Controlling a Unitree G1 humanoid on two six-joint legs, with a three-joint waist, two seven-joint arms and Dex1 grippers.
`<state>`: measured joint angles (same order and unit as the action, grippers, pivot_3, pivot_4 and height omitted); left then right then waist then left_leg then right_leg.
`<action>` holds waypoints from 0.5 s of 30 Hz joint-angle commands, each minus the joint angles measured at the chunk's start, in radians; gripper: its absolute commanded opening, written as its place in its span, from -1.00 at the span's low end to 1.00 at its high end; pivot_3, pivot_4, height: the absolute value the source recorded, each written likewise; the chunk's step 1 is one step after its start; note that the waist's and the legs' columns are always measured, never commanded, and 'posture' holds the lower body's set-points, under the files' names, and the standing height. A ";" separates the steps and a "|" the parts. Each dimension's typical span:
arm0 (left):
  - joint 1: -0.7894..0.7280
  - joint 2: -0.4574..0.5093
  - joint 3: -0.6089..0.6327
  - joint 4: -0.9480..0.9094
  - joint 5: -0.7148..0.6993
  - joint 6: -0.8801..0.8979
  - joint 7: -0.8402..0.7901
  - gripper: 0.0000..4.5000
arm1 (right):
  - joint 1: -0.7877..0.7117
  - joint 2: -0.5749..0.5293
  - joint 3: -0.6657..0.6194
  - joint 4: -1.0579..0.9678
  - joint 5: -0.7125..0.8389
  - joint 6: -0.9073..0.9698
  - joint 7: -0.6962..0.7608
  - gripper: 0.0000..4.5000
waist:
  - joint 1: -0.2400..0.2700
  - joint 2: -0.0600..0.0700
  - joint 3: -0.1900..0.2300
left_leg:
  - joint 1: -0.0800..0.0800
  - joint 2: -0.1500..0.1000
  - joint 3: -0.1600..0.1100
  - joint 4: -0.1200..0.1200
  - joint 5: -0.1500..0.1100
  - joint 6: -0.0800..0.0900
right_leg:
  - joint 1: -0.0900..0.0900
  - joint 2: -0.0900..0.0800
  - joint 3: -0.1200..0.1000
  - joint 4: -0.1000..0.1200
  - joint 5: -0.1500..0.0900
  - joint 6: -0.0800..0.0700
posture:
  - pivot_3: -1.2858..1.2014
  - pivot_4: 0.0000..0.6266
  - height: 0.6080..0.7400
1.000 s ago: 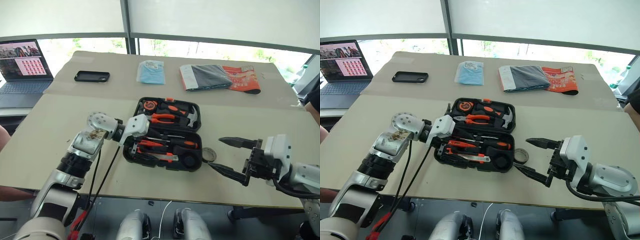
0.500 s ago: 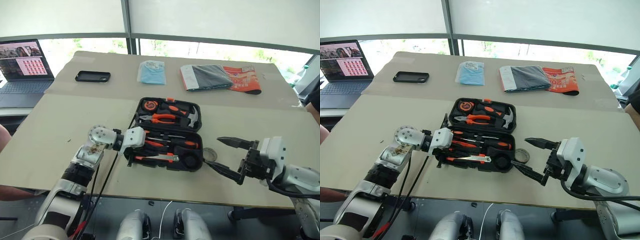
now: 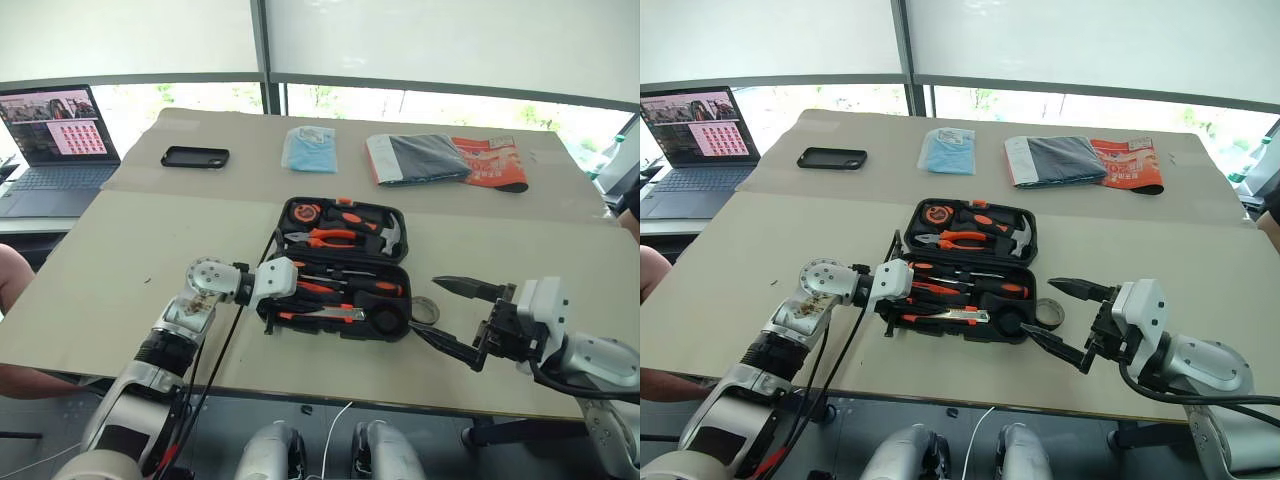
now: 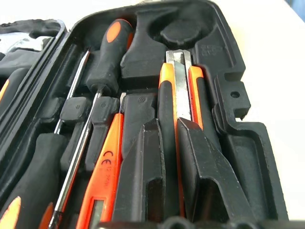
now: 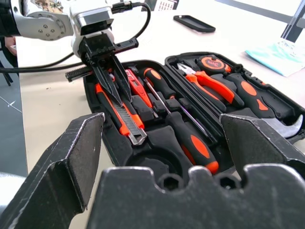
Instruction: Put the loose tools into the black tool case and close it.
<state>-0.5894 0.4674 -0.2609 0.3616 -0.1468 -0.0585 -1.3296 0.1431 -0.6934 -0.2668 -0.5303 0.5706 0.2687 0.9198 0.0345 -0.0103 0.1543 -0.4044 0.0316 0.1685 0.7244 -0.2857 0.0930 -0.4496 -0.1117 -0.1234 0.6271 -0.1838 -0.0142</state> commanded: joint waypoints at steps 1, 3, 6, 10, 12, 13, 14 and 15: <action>0.010 -0.011 0.026 -0.030 -0.039 0.028 0.009 -0.48 | 0.004 -0.007 -0.024 -0.014 0.007 -0.021 0.005 1.00 | -0.001 0.000 0.000 | 0.000 0.000 0.000 0.000 0.000 -0.001 | -0.001 0.000 0.000 0.000 0.000 0.000 | 0.03 -0.52 1.00; 0.008 -0.020 0.040 -0.036 -0.047 -0.007 0.018 -0.16 | 0.004 -0.007 -0.024 -0.015 0.009 -0.019 0.005 1.00 | -0.003 0.000 0.000 | -0.001 0.000 0.000 0.000 0.002 -0.003 | -0.002 0.001 0.000 0.000 0.000 0.000 | 0.03 -0.52 1.00; -0.006 -0.025 0.060 -0.045 -0.064 -0.036 0.012 -0.04 | 0.002 -0.009 -0.023 -0.014 0.011 -0.016 0.005 1.00 | -0.004 0.000 0.000 | -0.003 0.000 0.000 0.000 0.004 -0.007 | -0.003 0.001 0.000 0.000 0.000 0.000 | 0.03 -0.52 1.00; -0.013 -0.025 0.057 -0.031 -0.054 -0.044 0.016 -0.04 | 0.002 -0.009 -0.020 -0.014 0.012 -0.013 0.005 1.00 | -0.008 0.000 0.000 | -0.003 0.000 0.000 0.000 0.003 -0.006 | -0.003 0.001 0.000 0.000 0.000 0.000 | 0.03 -0.52 1.00; -0.013 -0.030 0.059 -0.023 -0.058 -0.042 0.014 -0.15 | 0.001 -0.008 -0.018 -0.014 0.012 -0.011 0.004 1.00 | -0.009 0.000 0.000 | -0.003 0.000 0.000 0.000 0.002 -0.003 | -0.003 0.001 0.000 0.000 0.000 0.000 | 0.03 -0.52 1.00; -0.011 -0.030 0.056 -0.023 -0.066 -0.040 -0.002 -0.27 | 0.000 -0.008 -0.017 -0.014 0.012 -0.010 0.003 1.00 | -0.010 0.000 0.000 | -0.003 0.000 0.000 0.000 0.001 -0.002 | -0.004 0.001 0.000 0.000 0.000 0.000 | 0.03 -0.52 1.00; -0.009 -0.030 0.053 -0.023 -0.072 -0.039 -0.014 -0.39 | 0.000 -0.008 -0.017 -0.014 0.013 -0.010 0.003 1.00 | -0.011 0.000 0.000 | -0.003 0.000 0.000 0.000 0.001 -0.002 | -0.004 0.001 0.000 0.000 0.000 0.000 | 0.03 -0.52 1.00; -0.006 -0.030 0.051 -0.027 -0.074 -0.031 -0.017 -0.58 | 0.000 -0.008 -0.016 -0.014 0.013 -0.010 0.003 1.00 | -0.011 0.000 0.000 | -0.003 0.000 0.000 0.000 0.001 -0.002 | -0.004 0.001 0.000 0.000 0.000 0.000 | 0.03 -0.52 1.00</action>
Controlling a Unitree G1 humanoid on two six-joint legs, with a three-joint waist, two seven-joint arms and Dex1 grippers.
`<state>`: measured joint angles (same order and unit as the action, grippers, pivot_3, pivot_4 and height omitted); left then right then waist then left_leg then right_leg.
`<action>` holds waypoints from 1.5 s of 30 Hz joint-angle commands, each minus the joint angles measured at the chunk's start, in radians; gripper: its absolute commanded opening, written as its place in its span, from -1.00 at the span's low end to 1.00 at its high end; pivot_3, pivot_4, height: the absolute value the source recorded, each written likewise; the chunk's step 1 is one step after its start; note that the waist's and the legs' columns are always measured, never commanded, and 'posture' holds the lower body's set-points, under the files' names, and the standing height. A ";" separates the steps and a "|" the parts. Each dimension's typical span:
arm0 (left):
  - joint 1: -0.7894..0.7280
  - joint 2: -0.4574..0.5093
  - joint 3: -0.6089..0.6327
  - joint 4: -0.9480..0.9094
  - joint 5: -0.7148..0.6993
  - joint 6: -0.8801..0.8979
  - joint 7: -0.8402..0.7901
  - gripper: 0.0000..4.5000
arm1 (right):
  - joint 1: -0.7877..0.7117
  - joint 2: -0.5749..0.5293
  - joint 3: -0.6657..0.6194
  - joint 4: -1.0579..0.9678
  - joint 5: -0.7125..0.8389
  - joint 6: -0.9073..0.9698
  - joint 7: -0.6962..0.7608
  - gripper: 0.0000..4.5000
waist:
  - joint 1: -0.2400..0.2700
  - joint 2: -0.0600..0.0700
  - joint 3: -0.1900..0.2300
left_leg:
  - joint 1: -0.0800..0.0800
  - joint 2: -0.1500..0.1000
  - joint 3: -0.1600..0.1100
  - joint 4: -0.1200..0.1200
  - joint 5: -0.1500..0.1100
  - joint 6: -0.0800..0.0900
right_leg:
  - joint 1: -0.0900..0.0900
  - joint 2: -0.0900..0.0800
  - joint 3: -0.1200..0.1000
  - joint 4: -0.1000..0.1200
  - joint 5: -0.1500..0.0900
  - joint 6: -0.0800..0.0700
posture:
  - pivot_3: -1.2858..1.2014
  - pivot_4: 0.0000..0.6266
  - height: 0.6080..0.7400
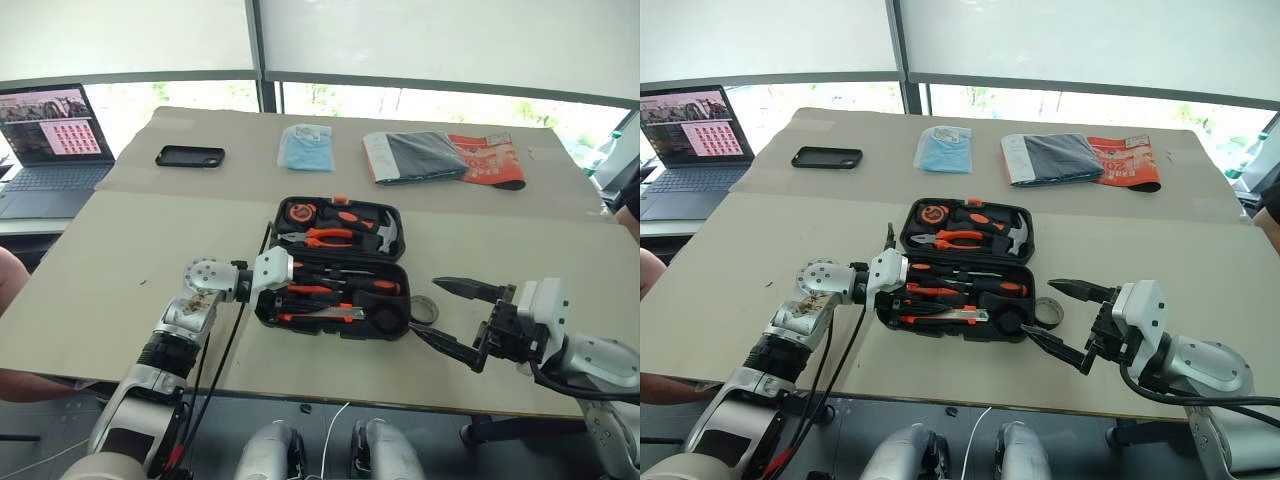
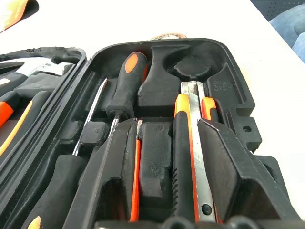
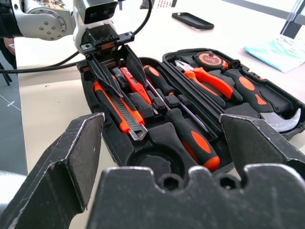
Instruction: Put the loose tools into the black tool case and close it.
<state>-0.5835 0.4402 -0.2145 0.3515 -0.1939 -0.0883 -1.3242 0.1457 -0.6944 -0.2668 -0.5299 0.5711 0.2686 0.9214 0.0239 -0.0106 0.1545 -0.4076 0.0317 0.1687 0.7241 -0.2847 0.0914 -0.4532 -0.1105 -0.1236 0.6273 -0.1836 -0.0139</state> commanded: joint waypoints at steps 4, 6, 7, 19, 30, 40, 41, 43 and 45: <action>-0.003 0.013 -0.027 -0.009 0.036 -0.031 -0.015 -0.99 | 0.004 -0.007 -0.020 -0.019 0.015 -0.009 0.002 1.00 | -0.002 0.000 0.000 | 0.000 0.000 0.000 0.000 0.000 0.000 | 0.000 0.000 0.000 0.000 0.000 0.000 | 0.03 -0.52 1.00; -0.005 0.013 -0.032 0.002 0.050 -0.029 -0.006 -0.99 | 0.004 -0.007 -0.018 -0.022 0.015 -0.006 -0.001 1.00 | -0.002 0.000 0.000 | 0.000 0.000 0.000 0.000 0.000 0.000 | 0.000 0.000 0.000 0.000 0.000 0.000 | 0.03 -0.52 1.00; -0.008 0.011 -0.040 0.013 0.069 -0.025 0.007 -0.99 | 0.003 -0.006 -0.016 -0.025 0.016 -0.004 -0.004 1.00 | -0.002 0.000 0.000 | 0.000 0.000 0.000 0.000 0.000 0.000 | 0.000 0.000 0.000 0.000 0.000 0.000 | 0.03 -0.52 1.00; 0.005 0.025 -0.150 0.016 0.154 0.092 -0.004 -0.99 | 0.009 -0.005 -0.014 -0.034 0.017 0.005 -0.016 1.00 | 0.003 0.001 -0.001 | 0.002 0.000 0.000 0.000 -0.001 0.002 | 0.002 -0.001 0.000 -0.001 0.000 0.000 | 0.03 -0.52 1.00; -0.037 0.056 0.043 0.011 -0.075 0.200 -0.059 -0.99 | 0.101 -0.008 -0.140 0.018 0.032 -0.026 0.011 1.00 | 0.002 0.002 -0.002 | 0.002 0.000 0.000 -0.001 -0.002 0.002 | 0.002 -0.002 0.000 -0.002 0.000 0.000 | 0.03 -0.52 1.00; 0.133 0.251 0.249 -0.117 -0.249 0.170 -0.232 0.43 | 0.324 0.037 -0.320 0.247 -0.099 -0.318 0.121 1.00 | -0.013 0.002 -0.001 | 0.002 0.000 0.001 -0.005 0.003 -0.007 | -0.001 0.000 0.001 -0.002 -0.001 0.000 | 0.03 -0.52 1.00; 0.160 0.269 0.259 -0.120 -0.250 0.166 -0.234 0.61 | 0.338 0.043 -0.322 0.270 -0.108 -0.344 0.127 1.00 | -0.013 0.002 -0.001 | 0.003 -0.001 0.001 -0.008 0.003 -0.007 | -0.001 0.000 0.001 -0.002 -0.001 0.000 | 0.03 -0.52 1.00; 0.211 0.292 0.287 -0.128 -0.268 0.156 -0.241 0.93 | 0.355 0.055 -0.322 0.304 -0.118 -0.384 0.133 1.00 | -0.013 0.002 -0.001 | 0.003 0.000 0.001 -0.008 0.003 -0.006 | -0.002 -0.001 0.001 -0.002 -0.001 0.000 | 0.03 -0.52 1.00; 0.251 0.304 0.310 -0.138 -0.281 0.145 -0.243 0.98 | 0.356 0.059 -0.315 0.323 -0.126 -0.412 0.138 1.00 | -0.012 0.002 -0.001 | 0.003 0.000 0.001 -0.009 -0.002 -0.011 | -0.002 -0.003 0.002 -0.002 -0.003 -0.003 | 0.03 -0.52 1.00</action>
<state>-0.3453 0.7251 0.0533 0.2508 -0.4389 0.0805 -1.5594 0.5004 -0.6323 -0.5615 -0.2054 0.4464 -0.0903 1.0490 0.0115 -0.0086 0.1536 -0.4043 0.0323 0.1695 0.7153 -0.2869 0.0797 -0.4553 -0.1144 -0.1216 0.6250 -0.1875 -0.0182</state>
